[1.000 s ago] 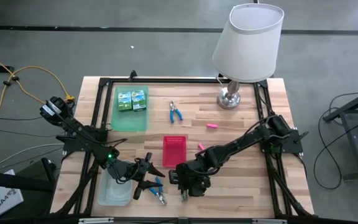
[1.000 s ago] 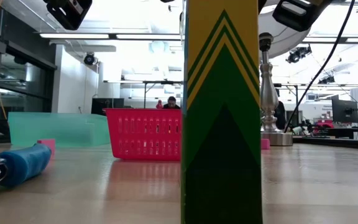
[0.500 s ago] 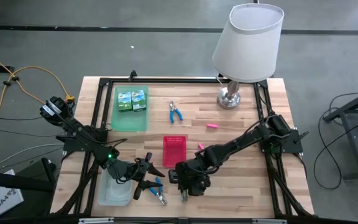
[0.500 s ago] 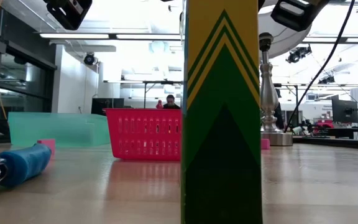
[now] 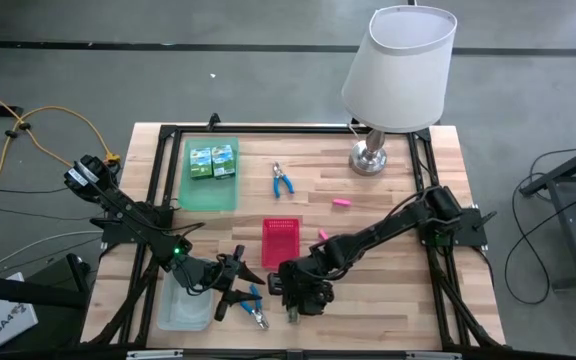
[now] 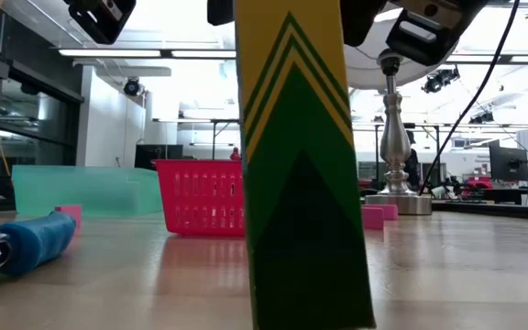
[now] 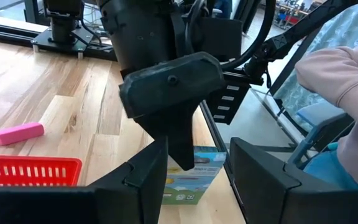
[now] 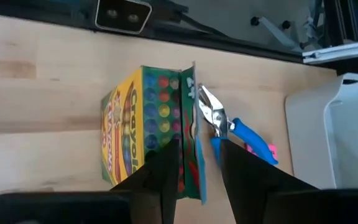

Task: Pick & Place School Supplies
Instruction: Put the yellow crayon box into the green bin

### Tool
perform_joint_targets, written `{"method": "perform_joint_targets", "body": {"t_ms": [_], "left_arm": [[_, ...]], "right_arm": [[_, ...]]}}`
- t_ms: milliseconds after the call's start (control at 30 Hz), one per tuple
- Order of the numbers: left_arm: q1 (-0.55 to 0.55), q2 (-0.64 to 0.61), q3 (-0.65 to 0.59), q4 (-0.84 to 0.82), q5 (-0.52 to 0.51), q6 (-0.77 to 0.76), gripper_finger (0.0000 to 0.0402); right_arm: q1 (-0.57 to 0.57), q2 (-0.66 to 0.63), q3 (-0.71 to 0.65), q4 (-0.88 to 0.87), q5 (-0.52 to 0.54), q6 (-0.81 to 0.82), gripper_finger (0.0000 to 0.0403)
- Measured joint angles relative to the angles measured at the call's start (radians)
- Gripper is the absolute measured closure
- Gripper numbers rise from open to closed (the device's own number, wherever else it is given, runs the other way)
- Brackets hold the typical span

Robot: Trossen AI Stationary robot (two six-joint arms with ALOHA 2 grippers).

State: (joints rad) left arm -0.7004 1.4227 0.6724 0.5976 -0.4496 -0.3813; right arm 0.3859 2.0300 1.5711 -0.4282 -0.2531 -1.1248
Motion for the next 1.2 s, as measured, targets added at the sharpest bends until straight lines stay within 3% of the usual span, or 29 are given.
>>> {"method": "perform_joint_targets", "body": {"t_ms": [333, 767, 967, 1200], "left_arm": [[0.000, 0.000, 0.000, 0.002, 0.000, 0.018, 0.0232], [0.000, 0.000, 0.000, 0.002, 0.000, 0.018, 0.0232], [0.000, 0.000, 0.000, 0.002, 0.000, 0.018, 0.0232], [0.000, 0.000, 0.000, 0.002, 0.000, 0.018, 0.0232]], "right_arm": [[0.000, 0.000, -0.001, -0.008, -0.011, 0.001, 0.0301], [0.000, 0.001, -0.001, -0.025, -0.008, 0.037, 0.0395], [0.001, 0.001, -0.001, -0.023, 0.003, 0.048, 0.0399], [0.025, 0.001, -0.001, -0.018, 0.089, 0.047, 0.0399]]}}
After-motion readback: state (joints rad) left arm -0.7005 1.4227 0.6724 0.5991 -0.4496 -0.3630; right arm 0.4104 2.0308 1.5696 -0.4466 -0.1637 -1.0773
